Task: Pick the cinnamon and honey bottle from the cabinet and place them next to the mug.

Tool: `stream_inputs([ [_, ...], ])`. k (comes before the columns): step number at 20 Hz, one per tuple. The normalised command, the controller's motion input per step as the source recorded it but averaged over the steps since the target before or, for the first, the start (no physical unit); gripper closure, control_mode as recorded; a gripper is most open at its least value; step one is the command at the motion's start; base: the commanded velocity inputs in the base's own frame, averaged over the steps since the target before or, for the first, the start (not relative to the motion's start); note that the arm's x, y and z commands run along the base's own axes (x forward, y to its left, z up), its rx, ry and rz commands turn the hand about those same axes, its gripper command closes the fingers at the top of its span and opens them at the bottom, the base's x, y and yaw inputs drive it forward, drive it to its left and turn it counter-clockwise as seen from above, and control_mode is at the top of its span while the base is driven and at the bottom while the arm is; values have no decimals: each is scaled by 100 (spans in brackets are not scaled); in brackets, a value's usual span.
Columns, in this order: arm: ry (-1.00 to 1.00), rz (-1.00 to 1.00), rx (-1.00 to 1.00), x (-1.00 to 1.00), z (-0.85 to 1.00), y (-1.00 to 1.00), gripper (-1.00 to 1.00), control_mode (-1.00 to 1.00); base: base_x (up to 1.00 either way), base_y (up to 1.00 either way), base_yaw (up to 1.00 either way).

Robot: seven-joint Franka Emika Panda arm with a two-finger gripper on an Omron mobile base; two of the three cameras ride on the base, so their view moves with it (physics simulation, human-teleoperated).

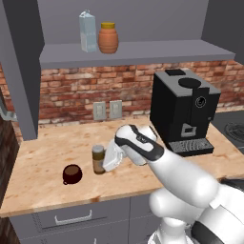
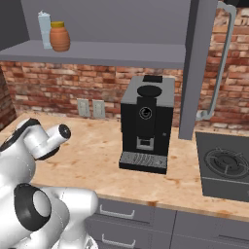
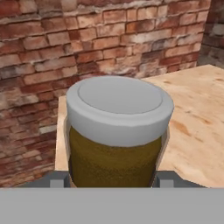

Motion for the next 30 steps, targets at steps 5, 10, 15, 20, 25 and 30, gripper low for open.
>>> stream_inputs([
  [5,0,-2,0,17,-12,0,100,-100,0,0,0],
  [10,0,0,0,0,-14,5,100,-100,0,0,0],
  [15,0,0,0,0,-25,2,100,-100,0,0,0],
  [20,0,0,0,0,-22,0,100,-100,0,0,0],
  [25,0,0,0,0,-17,0,100,-100,0,0,0],
  [30,0,0,0,0,-17,0,100,-100,0,0,0],
])
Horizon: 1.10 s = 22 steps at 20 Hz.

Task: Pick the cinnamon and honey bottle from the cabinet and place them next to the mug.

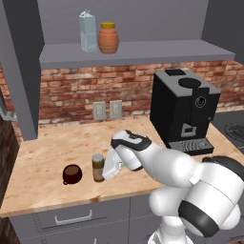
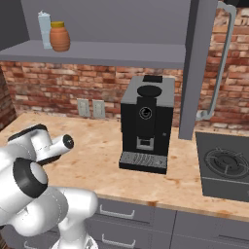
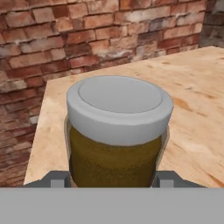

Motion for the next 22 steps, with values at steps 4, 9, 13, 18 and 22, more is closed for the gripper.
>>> stream_inputs([
  [4,-1,0,0,1,-4,1,100,-100,0,0,0],
  [9,-1,0,0,17,0,3,100,-100,0,0,0],
  [13,0,0,0,19,0,8,100,-100,0,0,0],
  [18,0,0,0,23,0,10,100,-100,0,0,0],
  [22,0,0,0,12,-1,4,100,-100,0,0,0],
])
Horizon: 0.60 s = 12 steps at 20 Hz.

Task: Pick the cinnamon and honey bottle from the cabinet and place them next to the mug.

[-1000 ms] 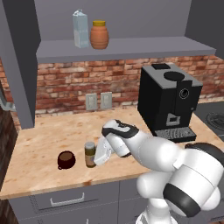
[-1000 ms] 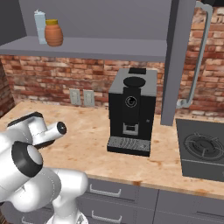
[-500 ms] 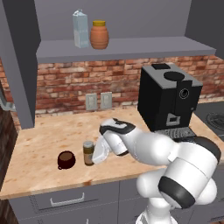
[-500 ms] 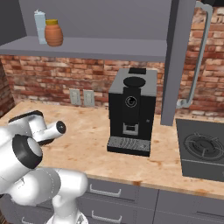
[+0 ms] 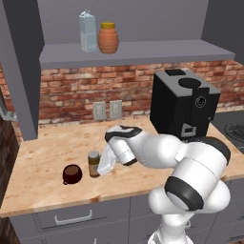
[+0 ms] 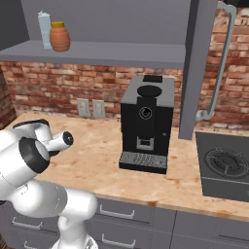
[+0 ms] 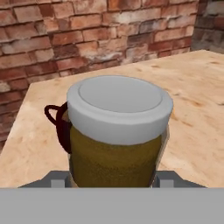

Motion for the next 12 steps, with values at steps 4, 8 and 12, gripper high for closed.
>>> stream_inputs([
  [4,0,0,0,0,-19,0,100,-100,0,0,0],
  [8,0,0,0,0,-19,0,100,-100,0,0,0],
  [12,0,0,0,0,-6,0,100,-100,0,0,0],
])
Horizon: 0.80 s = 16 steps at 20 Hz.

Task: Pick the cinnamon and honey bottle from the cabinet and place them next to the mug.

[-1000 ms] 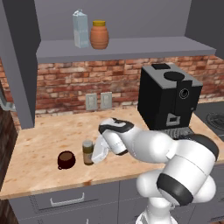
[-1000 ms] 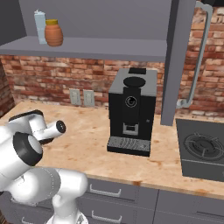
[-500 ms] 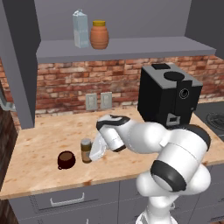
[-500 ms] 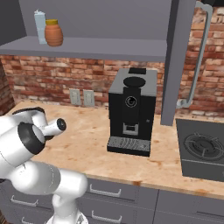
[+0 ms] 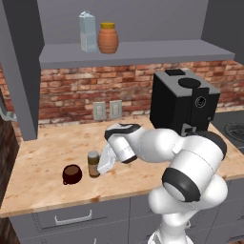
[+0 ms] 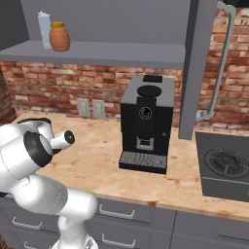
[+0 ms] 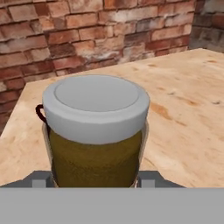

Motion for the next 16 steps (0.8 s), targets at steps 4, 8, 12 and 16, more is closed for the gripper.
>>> stream_inputs([
  [4,0,0,0,0,0,0,-100,-100,0,0,0],
  [8,0,0,0,0,0,0,-100,-100,0,0,0],
  [12,0,0,0,0,0,0,-100,-100,0,0,0],
  [16,0,0,0,0,0,0,-100,-100,0,0,0],
])
